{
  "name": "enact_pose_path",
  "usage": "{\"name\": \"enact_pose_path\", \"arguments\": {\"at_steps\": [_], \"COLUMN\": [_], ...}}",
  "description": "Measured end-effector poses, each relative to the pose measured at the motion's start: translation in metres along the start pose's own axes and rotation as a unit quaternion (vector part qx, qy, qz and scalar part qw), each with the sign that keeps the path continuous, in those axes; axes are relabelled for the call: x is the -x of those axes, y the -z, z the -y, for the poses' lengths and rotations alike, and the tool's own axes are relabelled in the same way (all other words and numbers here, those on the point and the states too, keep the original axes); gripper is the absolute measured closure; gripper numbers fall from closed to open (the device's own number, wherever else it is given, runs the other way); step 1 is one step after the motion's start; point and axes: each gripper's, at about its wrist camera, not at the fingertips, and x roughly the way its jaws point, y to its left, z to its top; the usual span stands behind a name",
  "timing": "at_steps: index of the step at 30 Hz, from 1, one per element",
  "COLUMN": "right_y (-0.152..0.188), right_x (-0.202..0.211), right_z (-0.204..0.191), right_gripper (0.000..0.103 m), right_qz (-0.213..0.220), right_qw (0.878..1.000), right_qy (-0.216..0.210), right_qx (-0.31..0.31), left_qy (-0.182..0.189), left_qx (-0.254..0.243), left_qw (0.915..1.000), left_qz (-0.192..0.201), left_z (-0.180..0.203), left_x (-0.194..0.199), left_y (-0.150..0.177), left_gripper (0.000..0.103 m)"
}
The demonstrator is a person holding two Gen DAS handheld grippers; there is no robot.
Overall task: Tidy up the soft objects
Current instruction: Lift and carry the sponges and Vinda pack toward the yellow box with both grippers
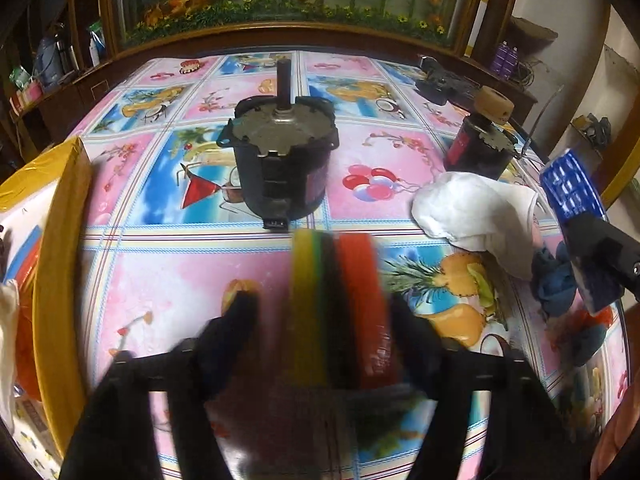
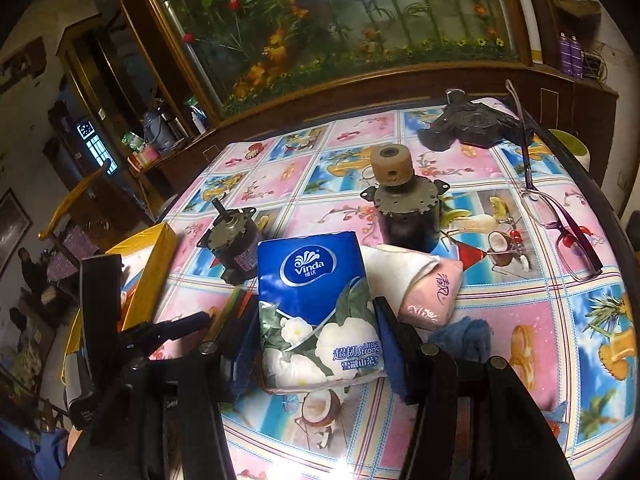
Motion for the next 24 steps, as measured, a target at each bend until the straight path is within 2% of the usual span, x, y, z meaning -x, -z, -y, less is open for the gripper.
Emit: {"name": "enact_pose_path", "arguments": {"at_steps": [2,7,12,16,21,24], "right_y": [0.002,0.010,0.025,0.032,0.039,0.039], "right_x": [-0.003,-0.024,-0.049,-0.058,-0.067,-0.068], "right_z": [-0.004,-0.017,-0.030,-0.035,-0.036,-0.034], "right_gripper": [0.045,0.045,0.045,0.045,0.045,0.045], "right_qz": [-0.005,-0.044,-0.086,-0.097,-0.109,-0.109], "right_qw": [1.000,0.998,0.990,0.985,0.979,0.979], "right_qy": [0.004,0.024,0.073,0.106,0.130,0.132], "right_qx": [0.008,0.041,0.079,0.099,0.110,0.107], "left_qy": [0.006,0.016,0.018,0.025,-0.005,-0.002], "left_qx": [0.004,-0.002,-0.015,-0.011,-0.043,-0.040], "left_qw": [1.0000,0.9999,0.9997,0.9995,0.9988,0.9990], "left_qz": [0.004,0.003,0.008,0.017,0.022,0.021], "left_z": [-0.004,-0.008,-0.006,-0.008,0.004,0.002], "left_x": [0.002,0.007,0.008,0.008,0.007,0.007], "left_y": [0.001,0.007,0.011,0.012,0.016,0.015], "left_gripper": [0.052,0.053,0.053,0.053,0.052,0.052]}}
